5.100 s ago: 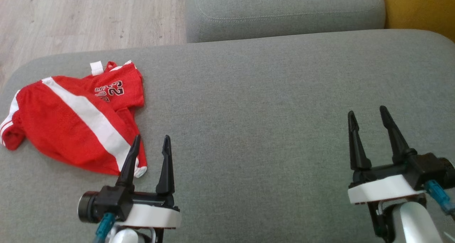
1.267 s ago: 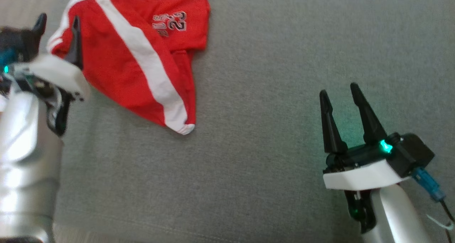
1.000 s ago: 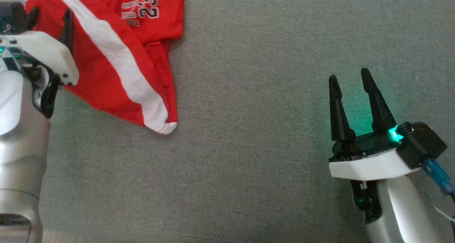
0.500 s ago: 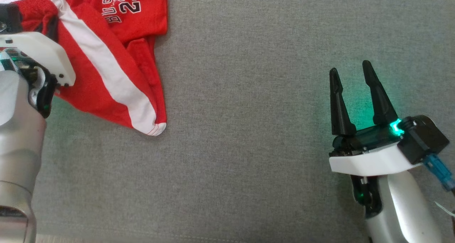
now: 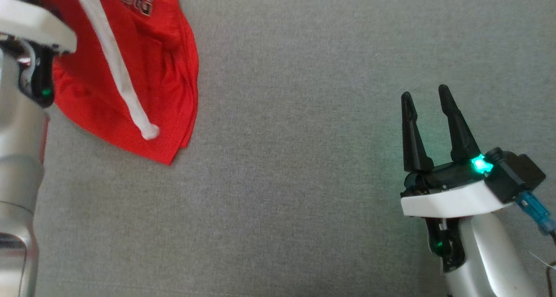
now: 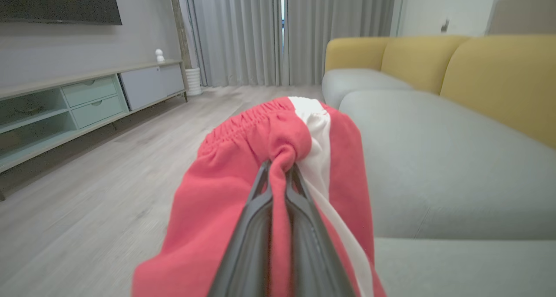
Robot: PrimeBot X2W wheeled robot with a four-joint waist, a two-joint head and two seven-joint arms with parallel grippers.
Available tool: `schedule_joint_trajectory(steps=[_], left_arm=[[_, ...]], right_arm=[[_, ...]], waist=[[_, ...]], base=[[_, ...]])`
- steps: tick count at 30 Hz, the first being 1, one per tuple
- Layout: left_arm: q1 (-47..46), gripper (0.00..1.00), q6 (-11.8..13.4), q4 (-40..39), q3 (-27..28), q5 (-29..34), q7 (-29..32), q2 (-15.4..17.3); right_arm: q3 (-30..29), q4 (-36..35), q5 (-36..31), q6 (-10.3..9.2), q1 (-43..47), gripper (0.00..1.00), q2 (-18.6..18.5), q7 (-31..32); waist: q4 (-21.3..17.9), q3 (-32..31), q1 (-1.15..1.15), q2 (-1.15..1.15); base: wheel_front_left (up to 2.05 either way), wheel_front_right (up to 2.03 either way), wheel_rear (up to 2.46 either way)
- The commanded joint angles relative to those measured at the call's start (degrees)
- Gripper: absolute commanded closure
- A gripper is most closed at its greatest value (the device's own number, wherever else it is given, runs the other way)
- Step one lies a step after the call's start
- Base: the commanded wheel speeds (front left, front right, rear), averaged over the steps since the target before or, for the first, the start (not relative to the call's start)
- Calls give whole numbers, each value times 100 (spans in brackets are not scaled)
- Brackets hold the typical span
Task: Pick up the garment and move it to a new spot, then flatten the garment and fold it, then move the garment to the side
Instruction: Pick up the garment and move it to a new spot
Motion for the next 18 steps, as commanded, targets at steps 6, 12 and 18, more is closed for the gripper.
schedule_joint_trajectory(steps=[6, 12, 18], left_arm=[[-149, 100, 11, -1104, -155, -89, 11, 256], [212, 100, 118, -2036, -314, -242, 405, 17], [746, 100, 474, -3120, -506, -414, 755, -423]], right_arm=[[147, -135, 168, -4, 15, 0, -10, -61], [236, -131, 388, -4, 9, 0, -10, -61], [401, -192, 580, -4, -144, 0, -10, -61]], waist=[[-107, -388, 1, 0], [-433, -570, 1, 0], [-1116, -527, 1, 0]], base=[[0, 0, 0], [0, 0, 0], [0, 0, 0]])
